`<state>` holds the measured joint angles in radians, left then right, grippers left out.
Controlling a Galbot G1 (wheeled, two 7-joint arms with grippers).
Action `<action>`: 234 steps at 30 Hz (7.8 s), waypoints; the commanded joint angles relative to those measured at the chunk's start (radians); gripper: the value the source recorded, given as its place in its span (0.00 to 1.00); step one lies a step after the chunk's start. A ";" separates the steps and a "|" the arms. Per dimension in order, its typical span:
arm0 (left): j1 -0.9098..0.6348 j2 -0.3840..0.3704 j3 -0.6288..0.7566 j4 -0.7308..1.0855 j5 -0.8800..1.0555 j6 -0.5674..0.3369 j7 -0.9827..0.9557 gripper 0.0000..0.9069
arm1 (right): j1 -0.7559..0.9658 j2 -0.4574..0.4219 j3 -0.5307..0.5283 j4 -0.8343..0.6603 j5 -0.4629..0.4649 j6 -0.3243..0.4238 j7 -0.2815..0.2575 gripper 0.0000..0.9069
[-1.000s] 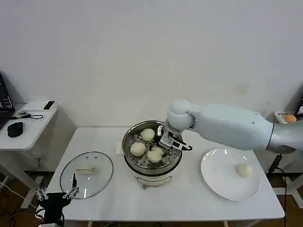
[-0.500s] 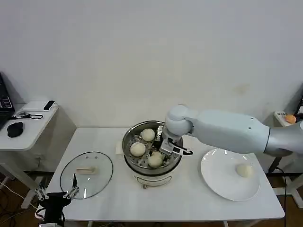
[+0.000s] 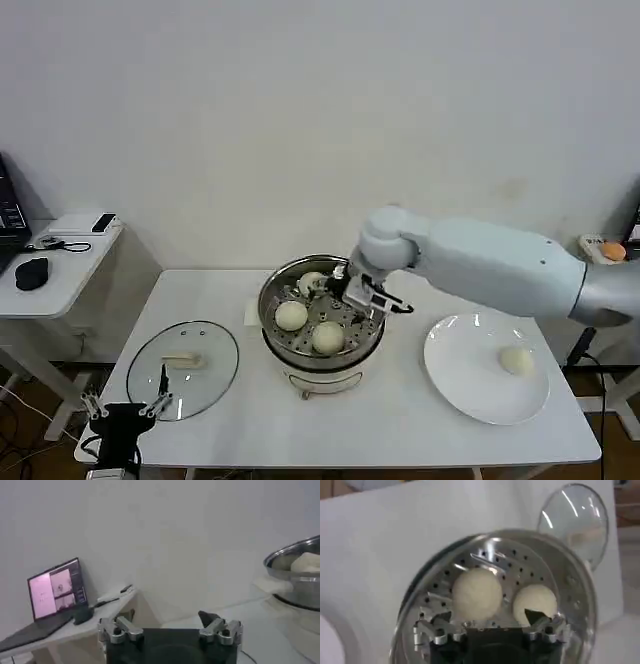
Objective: Take steamed baozi put them in steamer then cover it.
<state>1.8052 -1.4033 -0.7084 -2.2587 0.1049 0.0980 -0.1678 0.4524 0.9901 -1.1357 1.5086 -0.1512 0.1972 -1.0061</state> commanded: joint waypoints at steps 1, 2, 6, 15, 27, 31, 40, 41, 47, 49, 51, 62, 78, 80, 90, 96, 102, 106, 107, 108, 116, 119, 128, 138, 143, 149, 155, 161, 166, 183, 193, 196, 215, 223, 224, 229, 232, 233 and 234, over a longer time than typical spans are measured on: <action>-0.012 0.020 0.005 -0.001 -0.008 0.003 0.002 1.00 | 0.035 -0.112 0.038 -0.010 0.073 -0.068 0.012 1.00; -0.015 0.027 0.009 0.000 -0.012 0.003 0.002 1.00 | 0.049 -0.142 0.024 -0.016 0.092 -0.085 0.015 1.00; -0.027 0.042 0.029 0.004 -0.013 0.003 0.006 1.00 | 0.058 -0.258 0.008 -0.018 0.106 -0.143 0.007 1.00; -0.068 0.082 0.079 0.021 -0.017 0.005 0.010 1.00 | -0.073 -0.538 0.093 -0.039 0.082 -0.246 -0.017 1.00; -0.089 0.111 0.096 0.043 -0.023 0.011 0.011 1.00 | -0.489 -0.657 0.395 -0.142 -0.021 -0.255 -0.027 1.00; -0.090 0.110 0.099 0.047 -0.022 0.011 0.012 1.00 | -0.520 -0.650 0.403 -0.177 -0.033 -0.247 -0.027 1.00; -0.086 0.101 0.103 0.054 -0.015 0.012 0.011 1.00 | -0.555 -0.588 0.413 -0.245 -0.036 -0.235 -0.026 1.00; -0.085 0.101 0.102 0.051 -0.015 0.012 0.011 1.00 | -0.556 -0.581 0.413 -0.250 -0.037 -0.239 -0.024 1.00; -0.075 0.102 0.089 0.045 -0.017 0.016 0.012 1.00 | -0.569 -0.551 0.414 -0.268 -0.043 -0.257 -0.030 1.00; -0.073 0.101 0.088 0.045 -0.016 0.016 0.012 1.00 | -0.575 -0.543 0.418 -0.279 -0.053 -0.259 -0.032 1.00; -0.072 0.098 0.087 0.046 -0.016 0.015 0.012 1.00 | -0.581 -0.531 0.428 -0.295 -0.062 -0.259 -0.029 1.00; -0.068 0.095 0.082 0.048 -0.016 0.015 0.013 1.00 | -0.630 -0.460 0.478 -0.366 -0.085 -0.256 -0.015 1.00; -0.070 0.089 0.084 0.050 -0.013 0.015 0.013 1.00 | -0.652 -0.435 0.499 -0.386 -0.112 -0.273 -0.026 0.78; -0.068 0.088 0.084 0.048 -0.013 0.015 0.013 1.00 | -0.652 -0.435 0.499 -0.381 -0.112 -0.277 -0.027 0.74; -0.067 0.086 0.083 0.043 -0.013 0.013 0.012 1.00 | -0.620 -0.458 0.492 -0.353 -0.107 -0.279 -0.050 0.70; -0.068 0.090 0.084 0.040 -0.013 0.014 0.013 1.00 | -0.540 -0.491 0.452 -0.280 -0.056 -0.301 -0.078 0.70; -0.077 0.090 0.088 0.037 -0.012 0.015 0.013 1.00 | -0.324 -0.504 0.325 -0.181 0.036 -0.362 -0.093 0.70; -0.078 0.086 0.089 0.036 -0.007 0.015 0.013 1.00 | -0.116 -0.485 0.191 -0.118 0.135 -0.416 -0.082 0.71; -0.077 0.086 0.090 0.036 -0.006 0.015 0.013 1.00 | -0.091 -0.479 0.164 -0.110 0.148 -0.426 -0.080 0.71; -0.076 0.085 0.091 0.035 -0.004 0.015 0.012 1.00 | -0.049 -0.465 0.136 -0.103 0.177 -0.436 -0.077 0.71; -0.073 0.083 0.091 0.027 -0.003 0.015 0.012 1.00 | 0.211 -0.295 -0.071 -0.052 0.355 -0.522 -0.026 0.71; -0.072 0.082 0.086 0.025 -0.003 0.015 0.012 1.00 | 0.233 -0.218 -0.104 -0.040 0.407 -0.561 0.003 0.71; -0.080 0.069 0.082 0.032 0.001 0.015 0.012 1.00 | 0.198 -0.045 -0.143 -0.073 0.620 -0.699 0.107 0.72; -0.080 0.060 0.073 0.034 0.001 0.013 0.012 1.00 | 0.092 0.061 -0.134 -0.136 0.689 -0.772 0.157 0.71; -0.079 0.060 0.072 0.033 0.000 0.013 0.013 1.00 | 0.034 0.091 -0.128 -0.182 0.651 -0.786 0.159 0.72; -0.076 0.062 0.065 0.034 -0.002 0.012 0.012 1.00 | -0.013 0.106 -0.109 -0.227 0.601 -0.789 0.155 0.72; -0.078 0.064 0.061 0.038 -0.005 0.012 0.013 1.00 | -0.040 0.114 -0.090 -0.254 0.549 -0.784 0.145 0.72; -0.082 0.063 0.063 0.046 -0.005 0.011 0.012 1.00 | -0.049 0.109 -0.088 -0.254 0.534 -0.781 0.144 0.72; -0.083 0.064 0.063 0.045 -0.006 0.011 0.012 1.00 | -0.055 0.099 -0.069 -0.248 0.544 -0.777 0.164 1.00; -0.094 0.061 0.084 0.056 -0.002 0.011 0.012 1.00 | -0.075 -0.178 0.134 0.097 0.647 -0.758 0.401 1.00; -0.107 0.059 0.103 0.076 0.008 0.009 0.010 1.00 | -0.819 -0.366 0.786 0.369 0.573 -0.483 0.865 1.00; -0.107 0.058 0.107 0.088 0.016 0.006 0.008 1.00 | -1.116 -0.323 1.099 0.404 0.425 -0.383 0.923 1.00; -0.149 0.077 0.106 0.228 0.452 -0.075 -0.023 1.00 | -1.909 0.417 2.008 0.419 0.358 0.032 0.798 1.00; -0.093 0.149 0.055 0.289 0.946 -0.110 -0.066 1.00 | -2.024 0.424 2.059 0.468 0.411 0.042 0.775 1.00; -0.081 0.152 0.055 0.292 0.994 -0.107 -0.061 1.00 | -2.034 0.427 2.061 0.474 0.407 0.041 0.774 1.00; -0.109 0.182 0.071 0.352 1.111 -0.087 -0.065 1.00 | -2.059 0.447 2.062 0.477 0.366 0.049 0.770 1.00; -0.145 0.210 0.087 0.398 1.126 -0.075 -0.053 1.00 | -2.069 0.452 2.061 0.473 0.350 0.060 0.773 1.00; -0.155 0.220 0.095 0.424 1.126 -0.073 -0.051 1.00 | -2.073 0.453 2.061 0.473 0.351 0.061 0.775 1.00; -0.177 0.230 0.101 0.444 1.128 -0.072 -0.049 1.00 | -2.076 0.454 2.060 0.474 0.351 0.060 0.778 1.00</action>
<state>1.6828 -1.2374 -0.6203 -1.9444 0.9590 0.0235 -0.2152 -1.5479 1.3812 0.8422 1.9643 0.2117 0.2157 -0.2250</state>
